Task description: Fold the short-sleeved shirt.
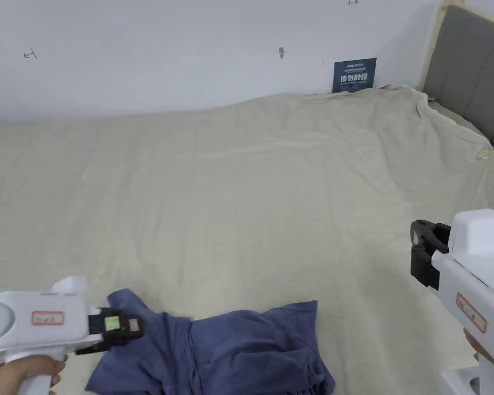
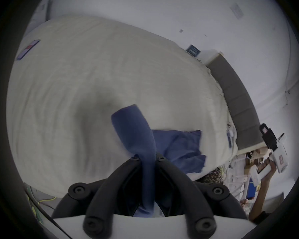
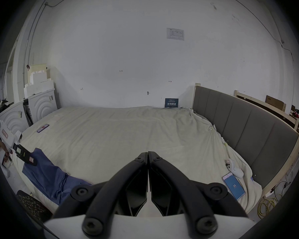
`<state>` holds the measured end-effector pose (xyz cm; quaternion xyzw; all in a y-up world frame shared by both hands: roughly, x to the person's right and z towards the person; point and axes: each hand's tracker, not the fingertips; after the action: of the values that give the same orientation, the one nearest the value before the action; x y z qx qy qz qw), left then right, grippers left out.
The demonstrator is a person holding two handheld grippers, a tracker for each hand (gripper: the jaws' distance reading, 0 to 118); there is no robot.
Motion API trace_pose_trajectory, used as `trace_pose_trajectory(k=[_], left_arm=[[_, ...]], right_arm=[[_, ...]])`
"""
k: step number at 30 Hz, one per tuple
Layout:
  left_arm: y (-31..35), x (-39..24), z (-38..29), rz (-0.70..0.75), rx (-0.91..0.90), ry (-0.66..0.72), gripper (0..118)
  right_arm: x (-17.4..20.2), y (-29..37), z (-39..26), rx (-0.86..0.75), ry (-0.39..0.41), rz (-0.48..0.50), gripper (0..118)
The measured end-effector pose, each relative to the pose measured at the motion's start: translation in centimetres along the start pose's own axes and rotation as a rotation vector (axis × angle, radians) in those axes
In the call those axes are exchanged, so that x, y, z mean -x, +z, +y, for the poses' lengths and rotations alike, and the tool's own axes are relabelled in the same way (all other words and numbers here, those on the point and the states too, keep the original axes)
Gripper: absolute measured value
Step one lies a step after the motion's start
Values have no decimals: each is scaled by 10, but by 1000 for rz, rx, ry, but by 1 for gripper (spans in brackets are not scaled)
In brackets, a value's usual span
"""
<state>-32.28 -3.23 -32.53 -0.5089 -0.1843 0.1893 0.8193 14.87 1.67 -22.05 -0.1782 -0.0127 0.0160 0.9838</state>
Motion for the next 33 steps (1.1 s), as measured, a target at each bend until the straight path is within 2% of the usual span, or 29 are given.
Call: trace_pose_trajectory(k=[5,10,16,19,24,26,29,30,31,32,33], left_arm=[[-42,-52,12,-89,64,-78,8],[-101,-91,11,-104,133,-144,8],[-170,-123,-3,-90,219,-123,8],[-201,-124,-10,-57,242,-67,8],[-223,-128,-23,-18,246,-49,9],[-222,-130,-24,-15,238,-56,20],[-208,-137,-22,-141,225,-48,71],[-203,-140,-21,-137,219,-57,90],[-196,-143,-19,-140,208,-69,102],[-186,-146,-19,-141,181,-93,109],[-174,-147,-17,-131,131,-117,109]], right_arm=[[-6,4,1,-10,-8,-7,0],[-10,11,1,-14,-23,-23,0],[-13,15,1,-13,-25,-33,0],[-12,17,1,-8,-24,-32,0],[-12,16,-4,5,-25,-30,0],[-12,16,-5,9,-26,-29,0],[-12,16,-5,10,-26,-29,0],[-12,16,-4,10,-25,-29,0],[-12,16,-4,9,-24,-29,0],[-12,17,-2,8,-23,-28,0],[-12,18,-1,5,-23,-29,0]])
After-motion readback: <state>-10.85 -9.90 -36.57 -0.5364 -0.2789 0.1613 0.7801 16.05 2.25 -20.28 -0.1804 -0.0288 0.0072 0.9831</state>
